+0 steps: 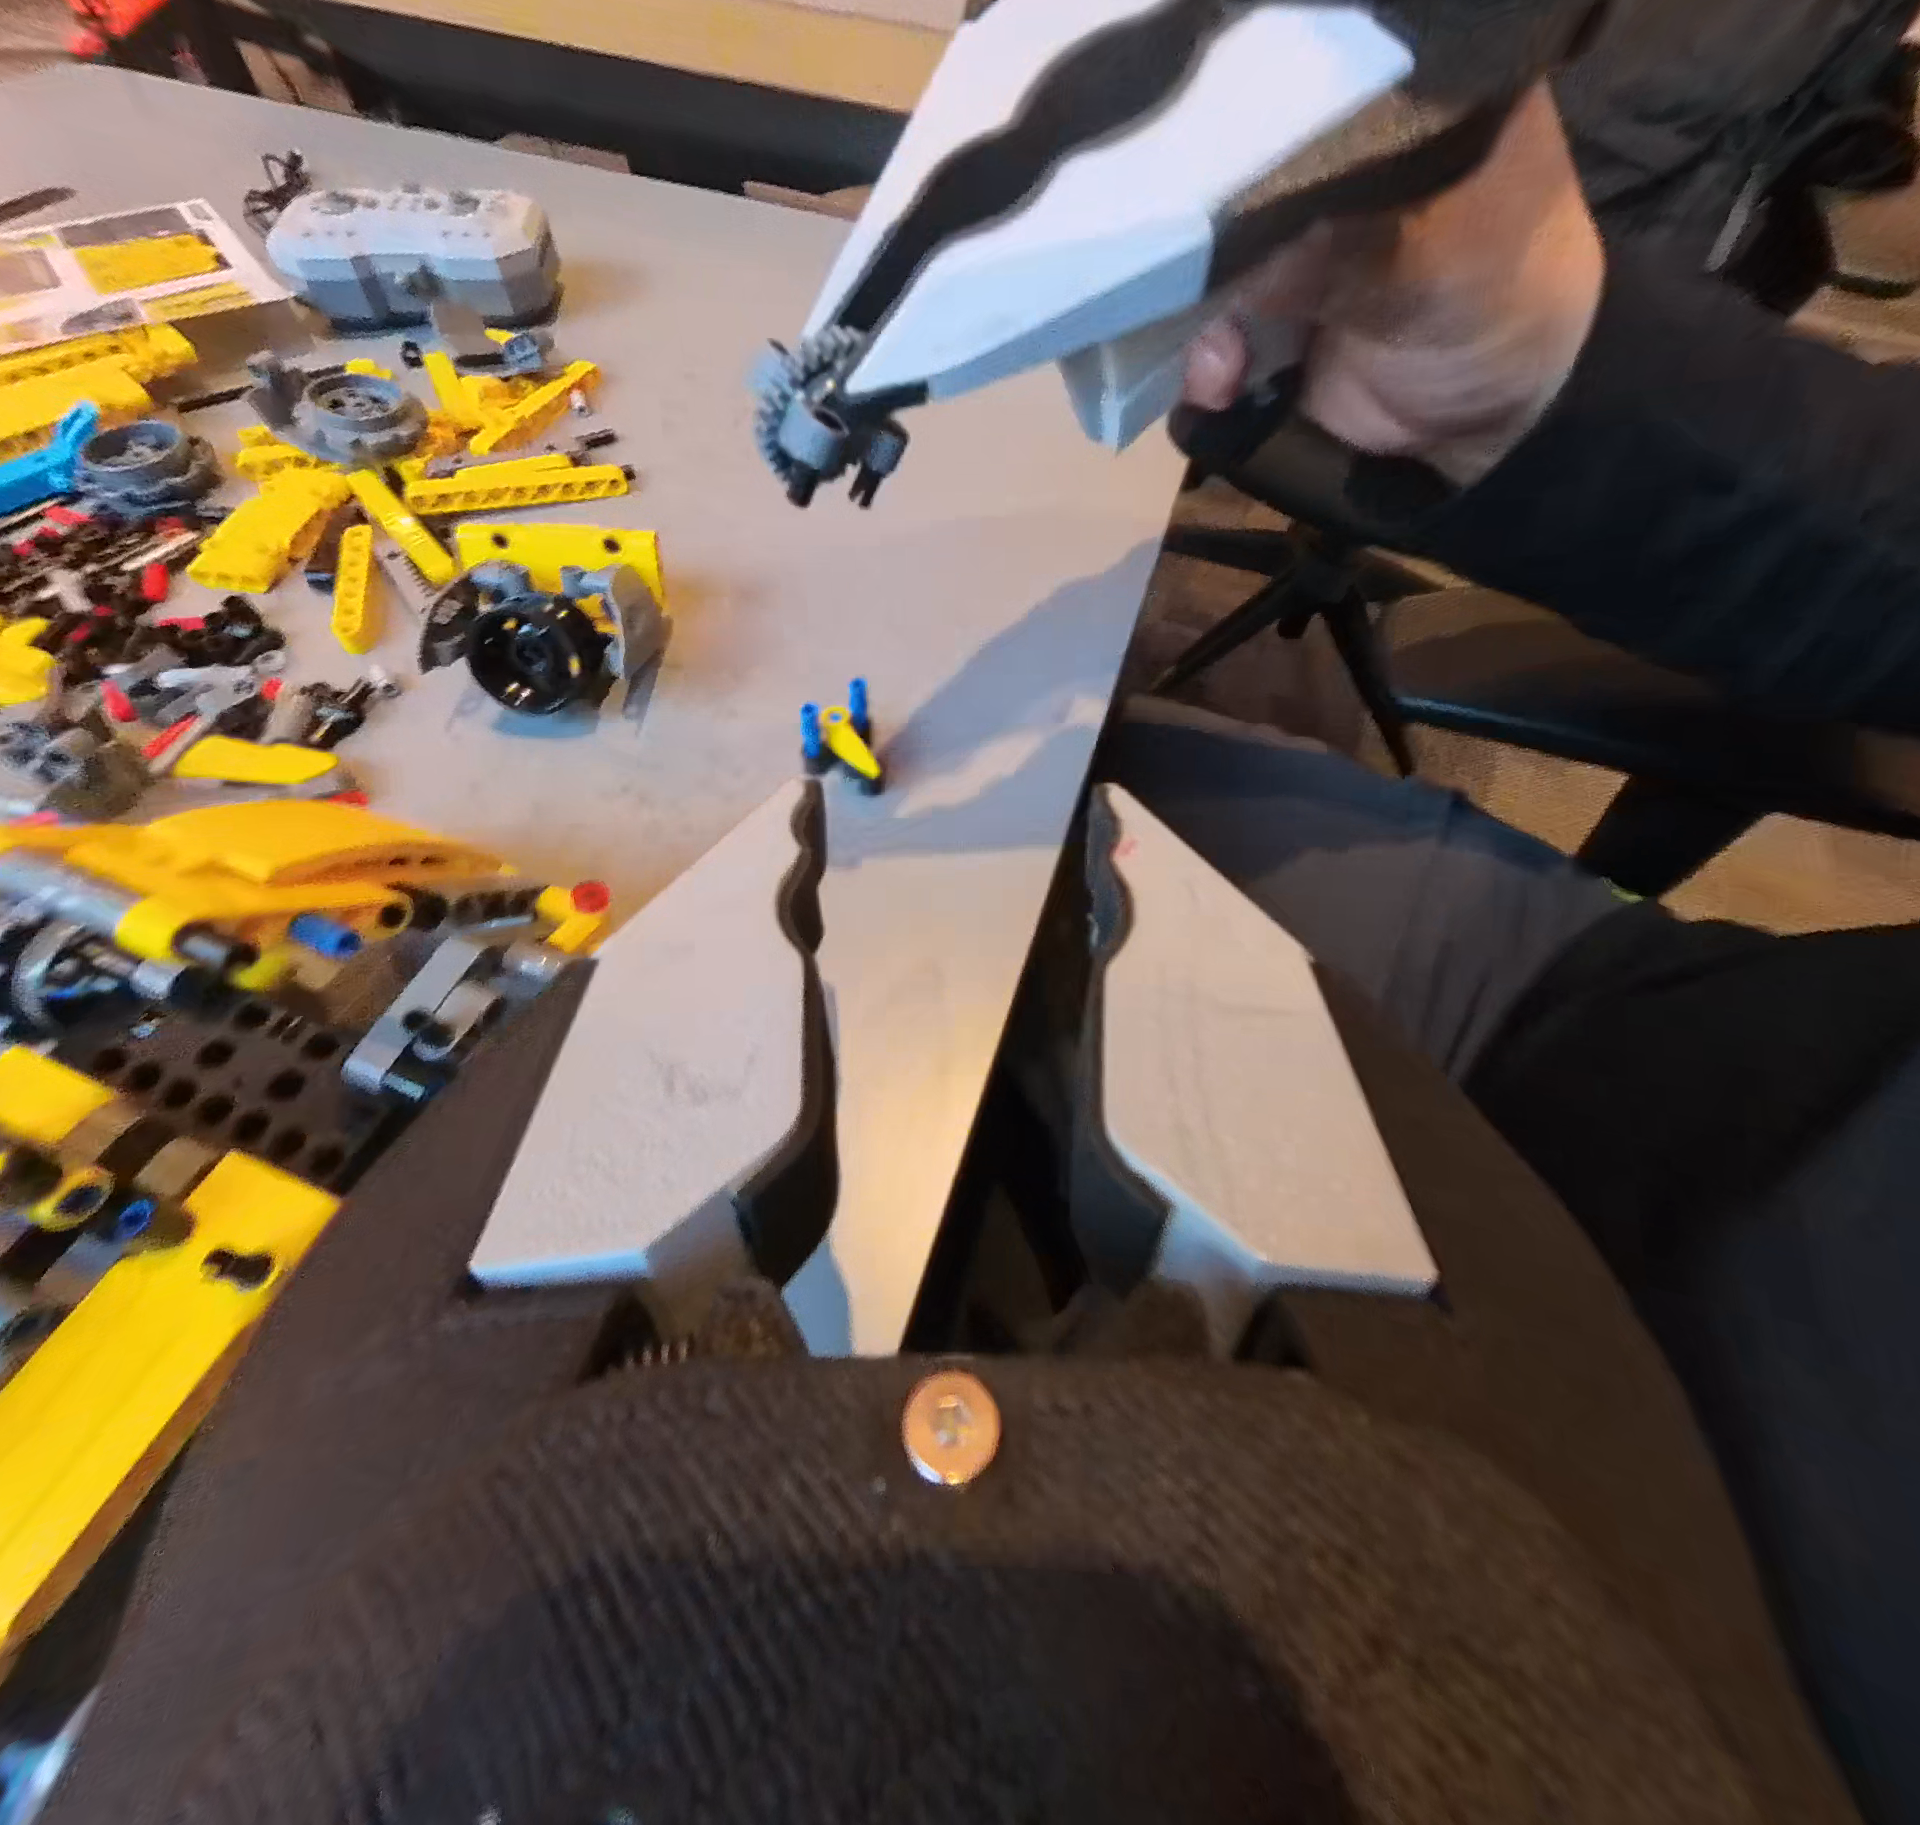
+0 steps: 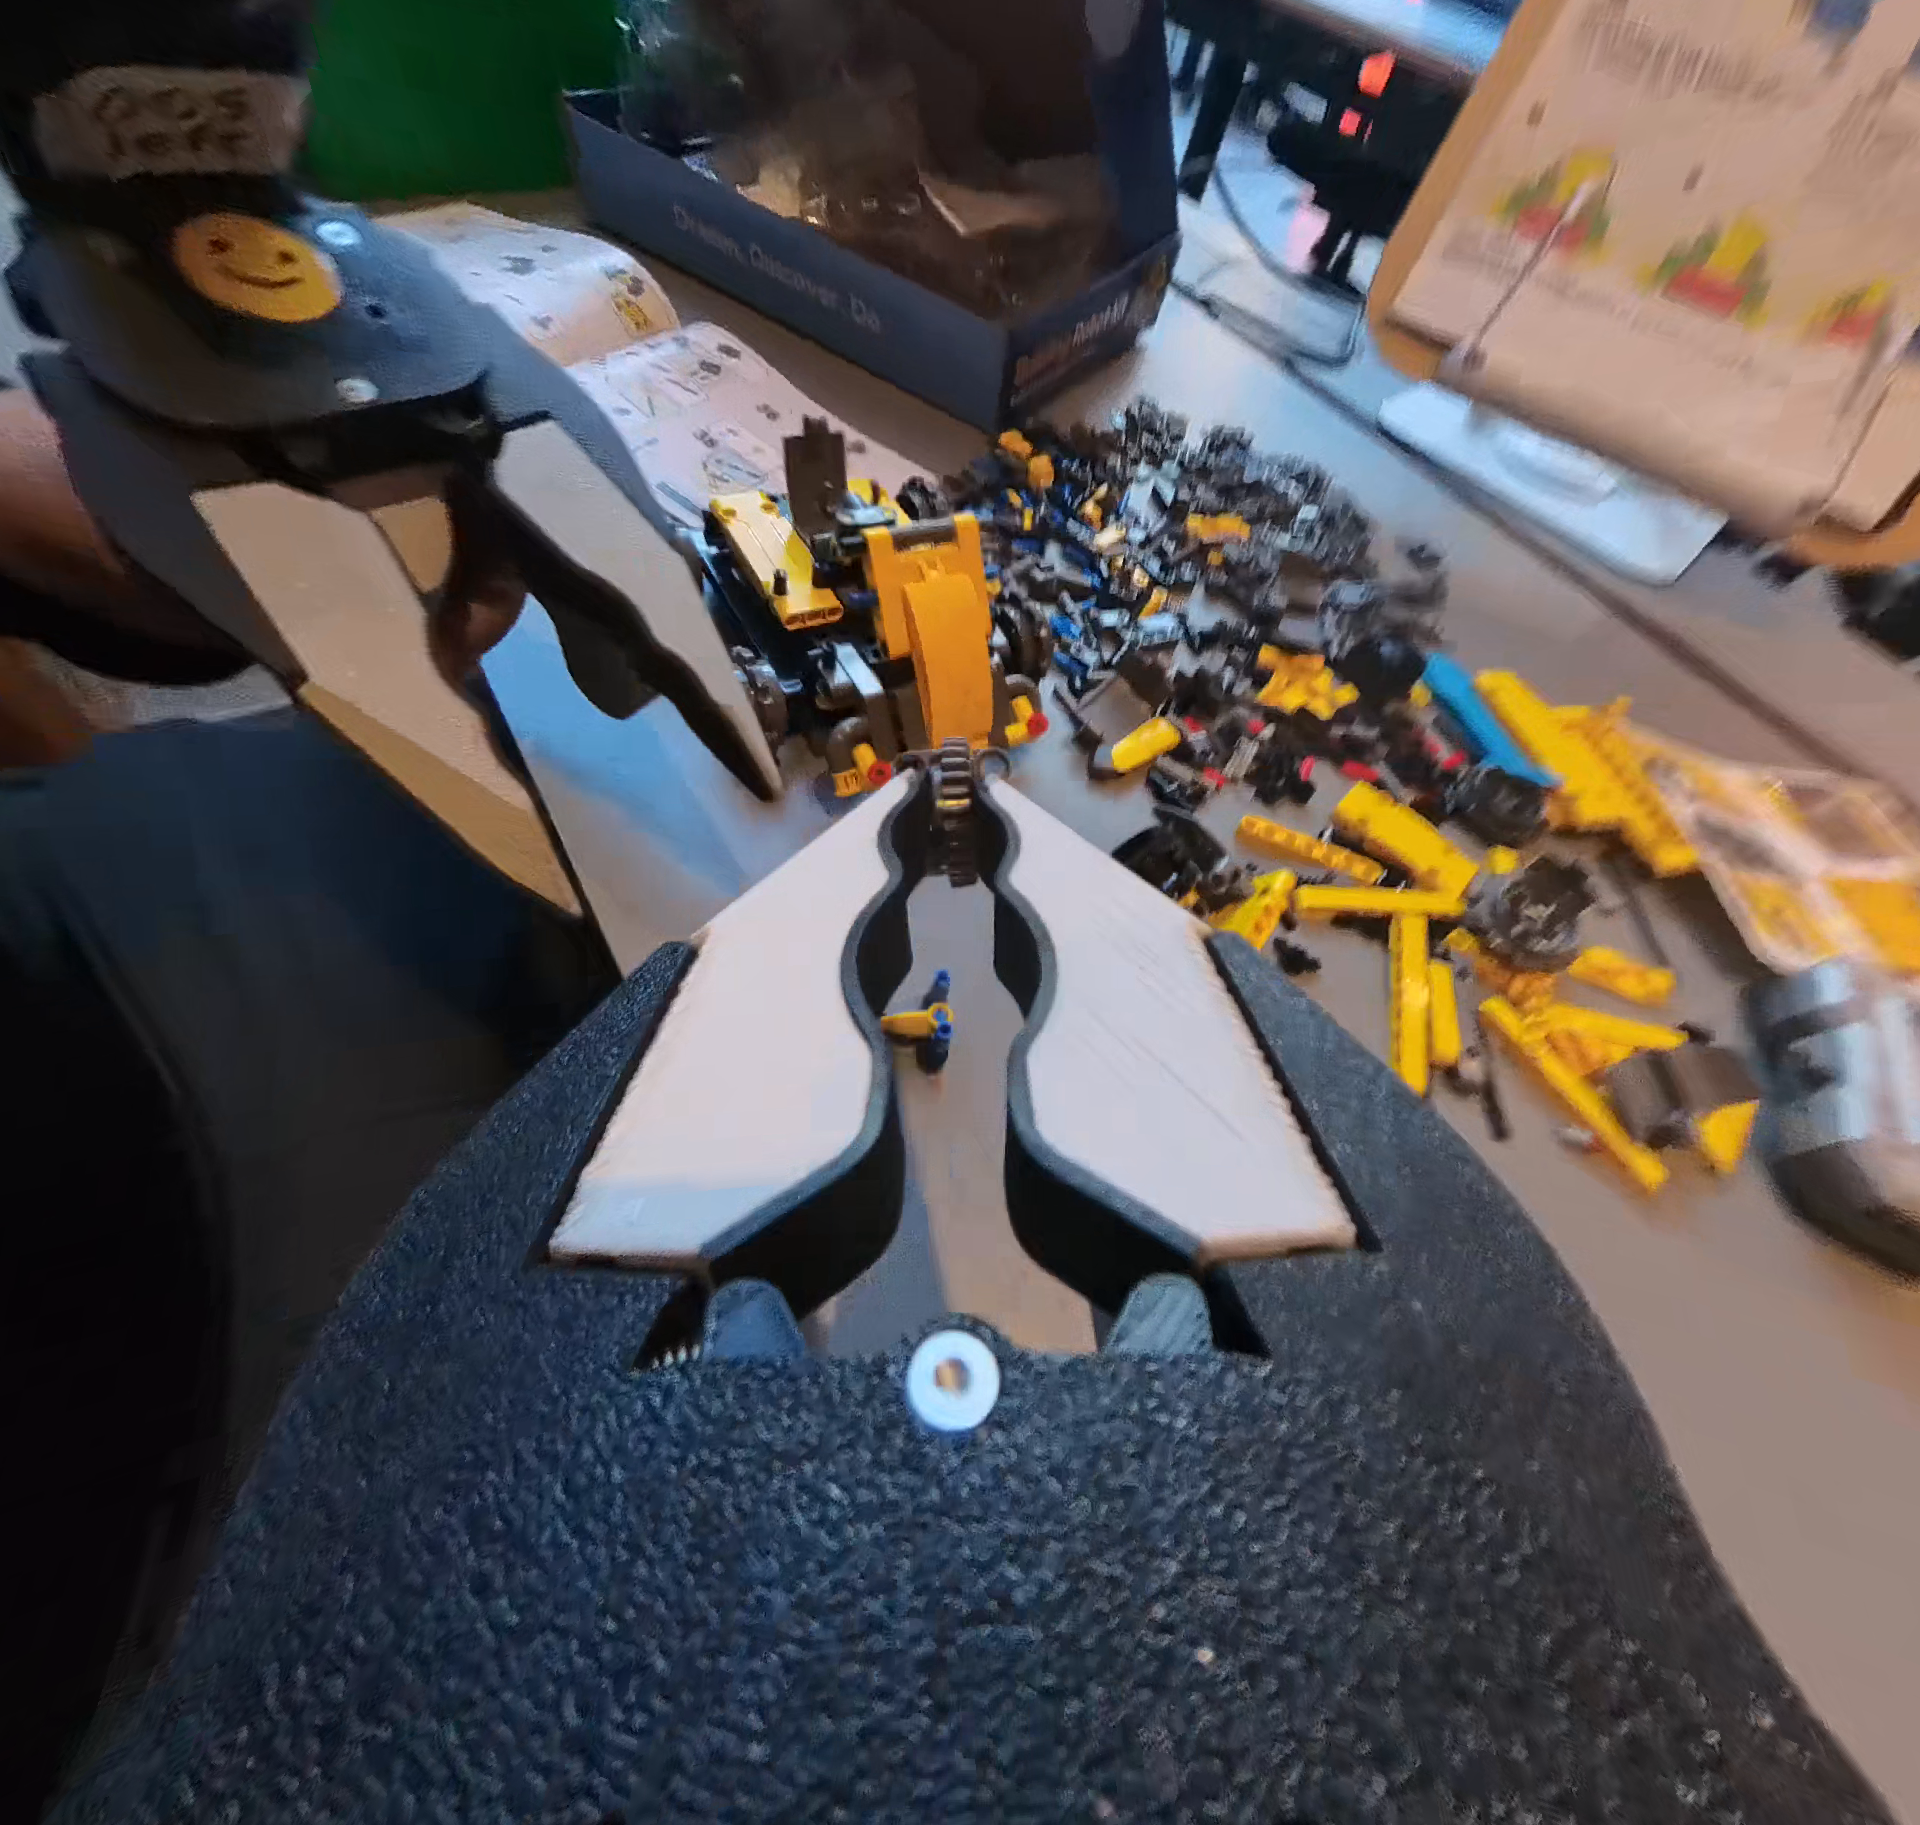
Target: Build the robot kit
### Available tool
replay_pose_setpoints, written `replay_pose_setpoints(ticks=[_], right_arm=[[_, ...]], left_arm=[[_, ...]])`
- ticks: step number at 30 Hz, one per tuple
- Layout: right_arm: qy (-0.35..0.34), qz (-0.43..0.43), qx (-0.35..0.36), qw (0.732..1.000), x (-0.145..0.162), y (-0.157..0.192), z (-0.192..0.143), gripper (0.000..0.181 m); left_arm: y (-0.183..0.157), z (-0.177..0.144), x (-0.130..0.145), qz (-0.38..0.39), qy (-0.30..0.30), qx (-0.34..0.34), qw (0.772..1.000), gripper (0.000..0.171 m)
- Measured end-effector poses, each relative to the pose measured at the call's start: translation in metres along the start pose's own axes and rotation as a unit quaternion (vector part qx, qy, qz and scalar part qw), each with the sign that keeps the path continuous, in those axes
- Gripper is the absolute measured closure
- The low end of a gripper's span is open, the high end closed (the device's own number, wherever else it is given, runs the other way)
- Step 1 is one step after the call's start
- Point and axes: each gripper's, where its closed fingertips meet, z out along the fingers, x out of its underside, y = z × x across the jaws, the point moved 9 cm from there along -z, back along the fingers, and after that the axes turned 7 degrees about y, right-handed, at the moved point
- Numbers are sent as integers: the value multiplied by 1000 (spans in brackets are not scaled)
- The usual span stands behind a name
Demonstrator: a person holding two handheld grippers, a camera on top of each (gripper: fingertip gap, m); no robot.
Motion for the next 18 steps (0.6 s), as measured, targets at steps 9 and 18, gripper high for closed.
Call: replay_pose_setpoints(ticks=[9,18], right_arm=[[88,-104,124,983,12,18,-12,174],[77,51,72,993,-5,14,-9,174]], left_arm=[[-19,19,17,11,58,-15,998,119],[-15,21,15,55,59,-90,993,106]])
